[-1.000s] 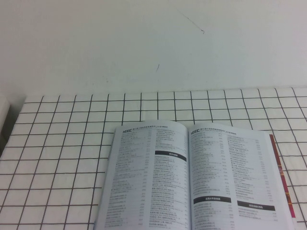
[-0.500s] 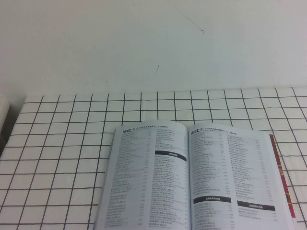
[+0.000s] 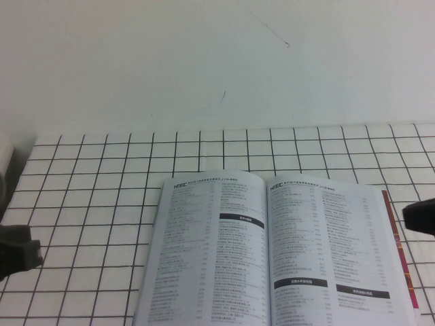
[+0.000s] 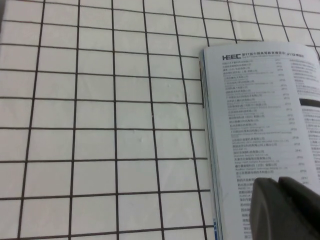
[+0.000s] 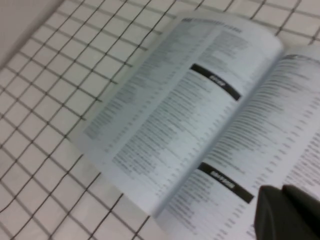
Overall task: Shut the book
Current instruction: 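Close the open booklet and leave it lying on the table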
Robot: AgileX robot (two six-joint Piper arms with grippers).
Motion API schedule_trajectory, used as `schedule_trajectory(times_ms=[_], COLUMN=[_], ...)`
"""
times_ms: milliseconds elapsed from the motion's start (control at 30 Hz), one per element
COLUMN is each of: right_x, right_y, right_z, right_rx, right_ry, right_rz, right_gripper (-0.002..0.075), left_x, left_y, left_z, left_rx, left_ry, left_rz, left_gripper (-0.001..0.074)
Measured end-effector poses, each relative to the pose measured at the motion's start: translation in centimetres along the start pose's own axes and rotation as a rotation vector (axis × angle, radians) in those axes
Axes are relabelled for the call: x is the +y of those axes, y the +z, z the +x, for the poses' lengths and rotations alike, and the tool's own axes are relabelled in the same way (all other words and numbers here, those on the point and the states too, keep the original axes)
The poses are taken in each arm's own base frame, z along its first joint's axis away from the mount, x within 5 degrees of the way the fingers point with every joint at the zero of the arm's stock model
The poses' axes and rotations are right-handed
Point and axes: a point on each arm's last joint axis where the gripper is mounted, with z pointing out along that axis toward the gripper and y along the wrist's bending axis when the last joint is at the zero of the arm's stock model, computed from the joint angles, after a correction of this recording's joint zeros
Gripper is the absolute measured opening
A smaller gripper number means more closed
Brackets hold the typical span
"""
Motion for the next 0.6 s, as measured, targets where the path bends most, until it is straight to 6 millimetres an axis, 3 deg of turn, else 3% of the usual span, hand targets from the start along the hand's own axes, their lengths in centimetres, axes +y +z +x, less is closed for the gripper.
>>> schedule_trajectory(times_ms=[200,333,600], right_x=[-0.9,0.0,1.3], right_y=[3.8,6.2,11.4], right_z=[-2.1,-3.1,-3.1], right_rx=[0.06,0.102,0.335], right_ry=[-0.028,-0.073,-0.164], right_rz=[-0.174,-0.233,-0.091], right_gripper=[-0.0003,-0.0003,-0.0003], left_x=[-0.5,-1.1,-0.7], left_y=[3.1,5.9,10.6], left_z=[-0.1,0.1,0.7], left_rx=[0.117,0.213,0.347], left_ry=[0.063,0.078,0.049], left_rz=[0.07,0.154,0.162], left_gripper=[-0.0004,-0.0004,-0.0004])
